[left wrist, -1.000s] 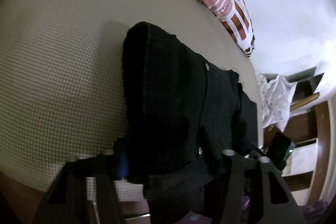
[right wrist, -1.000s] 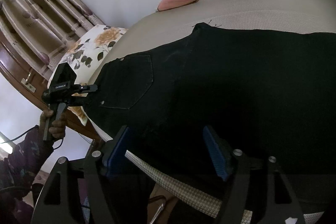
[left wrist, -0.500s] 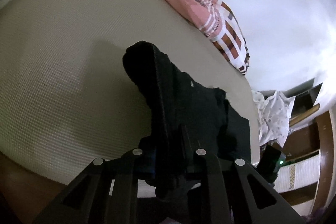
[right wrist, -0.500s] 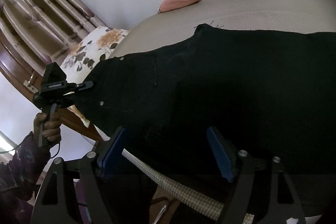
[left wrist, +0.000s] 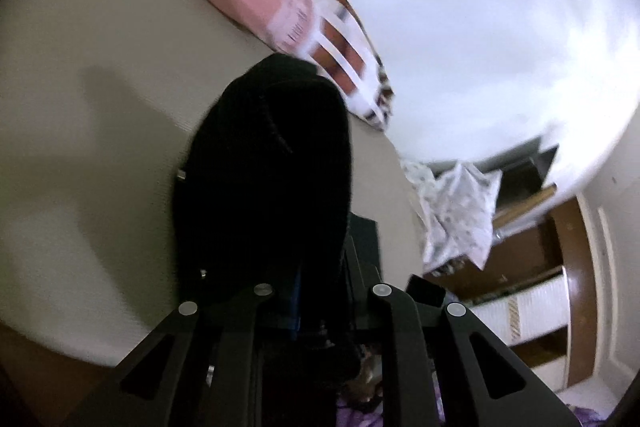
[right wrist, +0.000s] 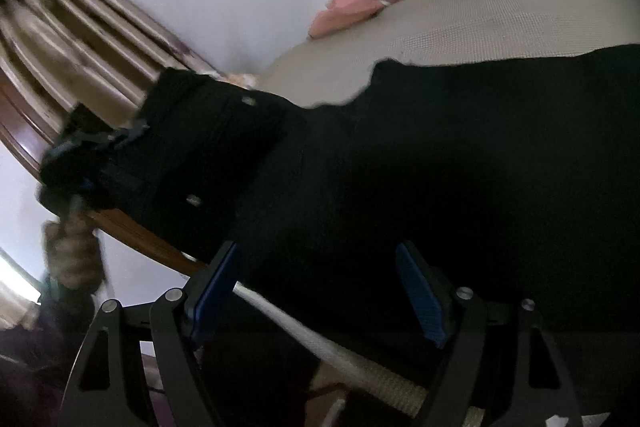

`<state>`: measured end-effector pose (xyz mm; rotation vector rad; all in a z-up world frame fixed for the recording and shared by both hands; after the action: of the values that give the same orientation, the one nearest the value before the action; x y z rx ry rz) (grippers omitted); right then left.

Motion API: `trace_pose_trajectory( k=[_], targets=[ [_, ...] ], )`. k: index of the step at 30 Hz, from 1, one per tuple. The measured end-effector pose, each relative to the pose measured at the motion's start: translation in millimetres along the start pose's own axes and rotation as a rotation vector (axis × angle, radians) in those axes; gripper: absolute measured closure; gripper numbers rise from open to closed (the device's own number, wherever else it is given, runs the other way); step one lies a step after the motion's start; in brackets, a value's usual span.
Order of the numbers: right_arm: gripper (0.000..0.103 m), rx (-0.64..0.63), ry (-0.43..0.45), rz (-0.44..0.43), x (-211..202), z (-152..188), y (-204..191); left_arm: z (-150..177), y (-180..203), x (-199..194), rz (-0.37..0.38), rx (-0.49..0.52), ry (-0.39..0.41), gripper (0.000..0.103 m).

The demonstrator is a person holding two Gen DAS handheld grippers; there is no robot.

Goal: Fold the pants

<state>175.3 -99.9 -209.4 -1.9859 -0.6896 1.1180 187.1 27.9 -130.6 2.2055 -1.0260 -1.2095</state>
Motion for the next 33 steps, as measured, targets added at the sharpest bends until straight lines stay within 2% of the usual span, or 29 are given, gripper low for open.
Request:
trace_pose_trajectory(
  k=[7, 10, 12, 16, 18, 21, 23, 24, 25, 26, 27, 28, 29, 31, 33],
  targets=[
    [0.016, 0.253, -0.067, -0.347, -16, -17, 1, 16, 42, 85, 0.24, -0.044, -0.08, 0.086],
    [0.011, 0.391, -0.083, -0.467, -13, -28, 11, 22, 52, 110, 0.352, -0.075, -0.148, 0.085],
    [0.009, 0.444, -0.1, -0.474, -7, -32, 18, 21, 50, 114, 0.339, -0.09, -0.153, 0.081],
    [0.006, 0.428, -0.112, -0.478, -8, -35, 13, 14, 44, 98, 0.322, -0.103, -0.115, 0.069],
    [0.006, 0.436, -0.126, -0.474, -8, -34, 14, 12, 35, 85, 0.277, -0.111, -0.081, 0.052],
    [0.006, 0.422, -0.148, -0.433, -4, -35, 13, 20, 12, 70, 0.201, -0.125, -0.062, 0.048],
    [0.007, 0.397, -0.173, -0.36, 3, -35, 10, 31, -3, 65, 0.137, -0.136, -0.078, 0.048],
    [0.009, 0.38, -0.182, -0.315, 6, -36, 9, 38, -10, 64, 0.117, -0.139, -0.082, 0.048],
    [0.022, 0.349, -0.194, -0.233, 12, -35, 9, 44, -15, 62, 0.099, -0.142, -0.084, 0.048],
    [0.047, 0.327, -0.209, -0.169, 17, -34, 9, 51, -20, 60, 0.081, -0.146, -0.09, 0.048],
    [0.059, 0.307, -0.224, -0.1, 22, -33, 11, 55, -24, 60, 0.074, -0.149, -0.093, 0.048],
    [0.075, 0.3, -0.233, -0.067, 23, -32, 12, 59, -28, 58, 0.064, -0.152, -0.092, 0.048],
    [0.082, 0.298, -0.233, -0.059, 22, -33, 12, 62, -29, 55, 0.056, -0.156, -0.085, 0.048],
    [0.083, 0.28, -0.211, -0.073, 13, -39, 6, 66, -30, 51, 0.07, -0.165, -0.083, 0.048],
    [0.084, 0.254, -0.166, -0.105, -5, -48, -2, 66, -30, 48, 0.042, -0.158, -0.086, 0.048]
  ],
)
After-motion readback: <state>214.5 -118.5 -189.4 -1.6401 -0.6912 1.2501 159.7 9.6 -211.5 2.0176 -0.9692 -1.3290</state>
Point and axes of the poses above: each gripper's, at about its wrist camera, not at the fingertips, and x roughly the way its jaws point, y to its right, z to its underside, the point moved 8 cm from there along x, roughly the way its jaws point, and after that the axes turned 15 degrees about x, right-handed, at the moved point
